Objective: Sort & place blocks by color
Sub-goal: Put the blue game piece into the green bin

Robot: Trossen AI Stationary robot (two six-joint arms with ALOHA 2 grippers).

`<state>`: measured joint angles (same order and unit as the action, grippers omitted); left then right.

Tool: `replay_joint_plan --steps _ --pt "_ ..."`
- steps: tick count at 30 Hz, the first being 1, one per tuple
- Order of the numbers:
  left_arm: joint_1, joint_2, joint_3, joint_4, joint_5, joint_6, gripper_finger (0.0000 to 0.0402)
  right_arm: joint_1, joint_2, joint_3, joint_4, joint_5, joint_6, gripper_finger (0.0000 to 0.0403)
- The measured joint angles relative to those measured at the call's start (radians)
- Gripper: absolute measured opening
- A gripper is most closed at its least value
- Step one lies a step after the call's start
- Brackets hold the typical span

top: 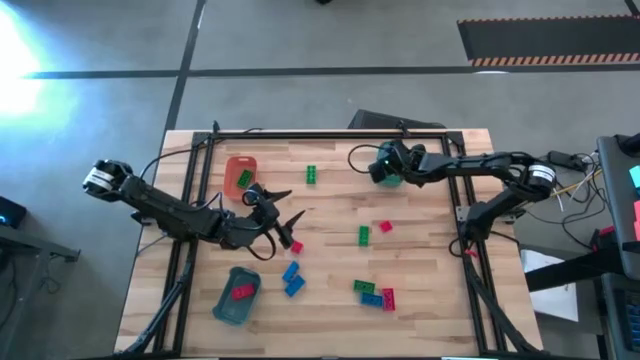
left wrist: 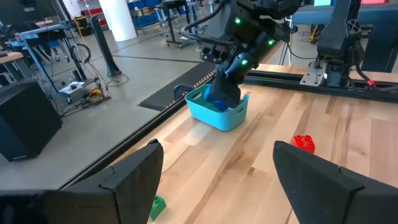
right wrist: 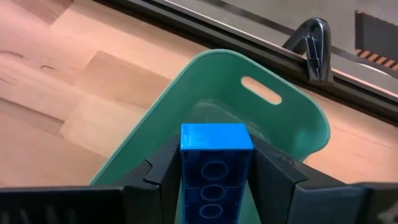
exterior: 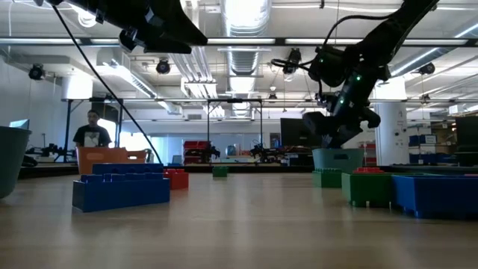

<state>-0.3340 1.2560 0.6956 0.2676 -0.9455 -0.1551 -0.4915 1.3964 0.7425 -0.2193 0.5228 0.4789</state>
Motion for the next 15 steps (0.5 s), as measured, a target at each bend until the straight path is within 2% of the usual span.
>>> replay_joint_plan --steps 9,15 --pt "-0.001 0.006 -0.013 0.001 -0.003 -0.075 0.0286 0.000 -0.001 0.000 -0.001 0.000 0.000 0.0137" --pt "-0.001 0.006 -0.045 0.004 -0.003 -0.147 0.0286 0.000 -0.001 0.000 0.000 0.000 0.000 0.0150"
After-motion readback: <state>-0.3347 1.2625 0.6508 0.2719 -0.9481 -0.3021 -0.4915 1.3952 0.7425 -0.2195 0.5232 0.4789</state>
